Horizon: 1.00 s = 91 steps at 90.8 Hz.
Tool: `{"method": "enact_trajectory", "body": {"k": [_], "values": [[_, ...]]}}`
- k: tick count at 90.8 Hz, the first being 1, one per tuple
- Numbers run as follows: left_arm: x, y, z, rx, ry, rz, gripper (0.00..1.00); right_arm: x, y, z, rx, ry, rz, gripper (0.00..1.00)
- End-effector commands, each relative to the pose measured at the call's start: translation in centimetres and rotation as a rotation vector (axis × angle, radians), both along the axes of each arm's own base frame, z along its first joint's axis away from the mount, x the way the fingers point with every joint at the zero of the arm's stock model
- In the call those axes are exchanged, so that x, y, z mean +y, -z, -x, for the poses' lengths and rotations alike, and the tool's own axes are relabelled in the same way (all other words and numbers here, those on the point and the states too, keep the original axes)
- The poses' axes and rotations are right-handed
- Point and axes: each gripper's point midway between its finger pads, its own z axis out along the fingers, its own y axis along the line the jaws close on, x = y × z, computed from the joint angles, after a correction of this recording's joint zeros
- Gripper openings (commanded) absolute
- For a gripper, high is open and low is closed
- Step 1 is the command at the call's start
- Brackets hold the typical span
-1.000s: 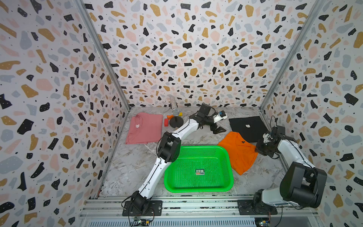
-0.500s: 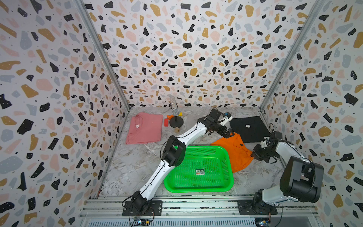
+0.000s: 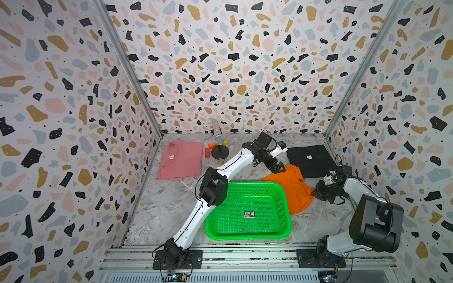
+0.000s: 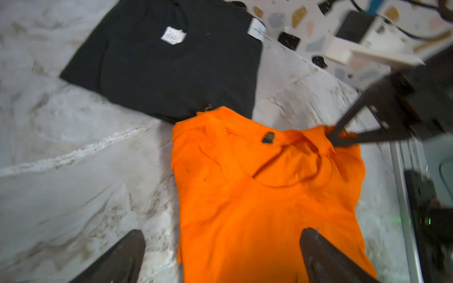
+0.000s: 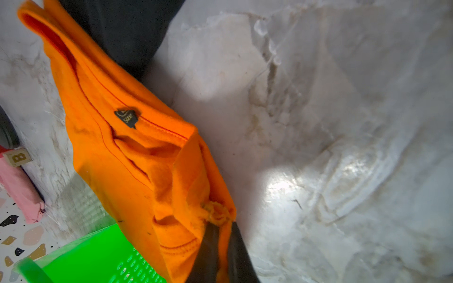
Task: Put the folded t-shirts into the basket
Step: Move the T-shirt to the center of the board, then move the bin to the center of the board.
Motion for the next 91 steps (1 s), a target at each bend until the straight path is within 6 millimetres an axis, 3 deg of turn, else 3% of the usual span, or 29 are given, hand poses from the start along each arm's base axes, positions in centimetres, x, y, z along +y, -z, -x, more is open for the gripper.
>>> {"method": "enact_trajectory", "body": {"k": [1, 15, 28, 46, 58, 74, 91], "values": [[5.1, -3.7, 4.7, -0.183, 0.309, -0.143, 1.0, 0.0, -1.4, -0.7, -0.036, -0.032, 0.006, 0.0], [12.3, -1.2, 6.3, -0.135, 0.431, -0.345, 0.96, -0.1, -1.7, -0.8, -0.049, -0.036, 0.016, 0.0], [16.8, 1.0, 6.4, -0.102, 0.433, -0.444, 0.92, 0.0, -1.9, -0.9, -0.059, -0.041, 0.01, 0.0], [19.1, 4.6, 5.4, -0.162, 0.403, -0.553, 0.85, 0.2, -2.0, -1.2, -0.067, -0.043, -0.007, 0.0], [20.6, 6.1, 4.5, -0.192, 0.396, -0.62, 0.66, 0.1, -2.2, -1.0, -0.072, -0.048, 0.002, 0.0], [22.9, 5.7, 3.9, -0.193, 0.362, -0.623, 0.26, 0.2, -2.5, -1.1, -0.084, -0.049, 0.002, 0.0], [27.0, 5.5, 4.1, -0.232, 0.365, -0.664, 0.22, 0.3, -2.4, -1.3, -0.087, -0.051, -0.01, 0.0]]}}
